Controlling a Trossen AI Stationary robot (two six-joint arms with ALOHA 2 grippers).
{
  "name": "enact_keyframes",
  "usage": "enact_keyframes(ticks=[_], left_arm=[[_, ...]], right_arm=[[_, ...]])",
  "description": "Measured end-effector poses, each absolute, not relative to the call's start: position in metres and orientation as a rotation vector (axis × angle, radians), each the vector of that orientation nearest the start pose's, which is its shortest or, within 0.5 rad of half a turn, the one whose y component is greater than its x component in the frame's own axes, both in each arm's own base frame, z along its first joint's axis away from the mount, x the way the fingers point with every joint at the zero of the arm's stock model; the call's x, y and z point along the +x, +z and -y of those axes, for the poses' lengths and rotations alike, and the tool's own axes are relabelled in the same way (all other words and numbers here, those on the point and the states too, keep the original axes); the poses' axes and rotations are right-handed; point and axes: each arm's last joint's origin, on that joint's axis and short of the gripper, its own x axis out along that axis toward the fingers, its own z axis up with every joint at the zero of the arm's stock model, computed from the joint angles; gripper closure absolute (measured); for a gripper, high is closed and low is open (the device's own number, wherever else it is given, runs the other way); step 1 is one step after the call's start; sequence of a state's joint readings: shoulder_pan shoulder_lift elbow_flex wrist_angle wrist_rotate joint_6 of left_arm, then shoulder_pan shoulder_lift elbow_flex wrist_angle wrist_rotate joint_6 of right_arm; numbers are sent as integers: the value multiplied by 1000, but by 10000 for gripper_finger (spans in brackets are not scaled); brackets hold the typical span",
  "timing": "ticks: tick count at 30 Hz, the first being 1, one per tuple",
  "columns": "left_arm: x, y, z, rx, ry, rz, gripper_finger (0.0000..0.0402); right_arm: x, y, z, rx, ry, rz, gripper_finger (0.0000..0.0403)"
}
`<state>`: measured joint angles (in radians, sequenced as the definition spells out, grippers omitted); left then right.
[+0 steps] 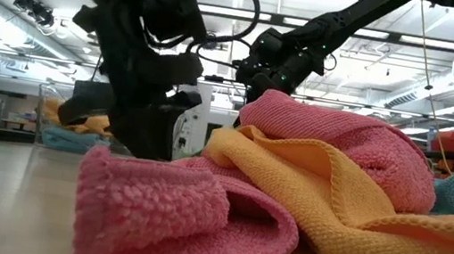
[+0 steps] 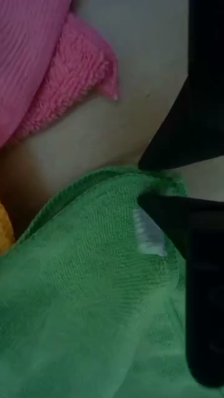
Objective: Fold microfiber towels
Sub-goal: Fold the left green microfiber towel
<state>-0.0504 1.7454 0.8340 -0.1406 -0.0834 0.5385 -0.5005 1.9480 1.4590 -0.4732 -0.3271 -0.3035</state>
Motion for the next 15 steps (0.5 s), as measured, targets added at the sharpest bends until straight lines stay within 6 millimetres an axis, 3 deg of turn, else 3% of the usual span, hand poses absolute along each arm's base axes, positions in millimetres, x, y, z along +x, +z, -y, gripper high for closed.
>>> enact_keyframes(ticks=[7, 12, 15], left_arm=[[312, 113, 18, 560, -266, -1062, 387], [313, 115, 16, 481, -220, -1089, 389], [311, 127, 11, 418, -210, -1112, 393]], right_arm=[[373, 208, 184, 94, -2, -899, 265], [367, 212, 182, 106, -15, -940, 265], [365, 220, 173, 103, -1, -950, 265]])
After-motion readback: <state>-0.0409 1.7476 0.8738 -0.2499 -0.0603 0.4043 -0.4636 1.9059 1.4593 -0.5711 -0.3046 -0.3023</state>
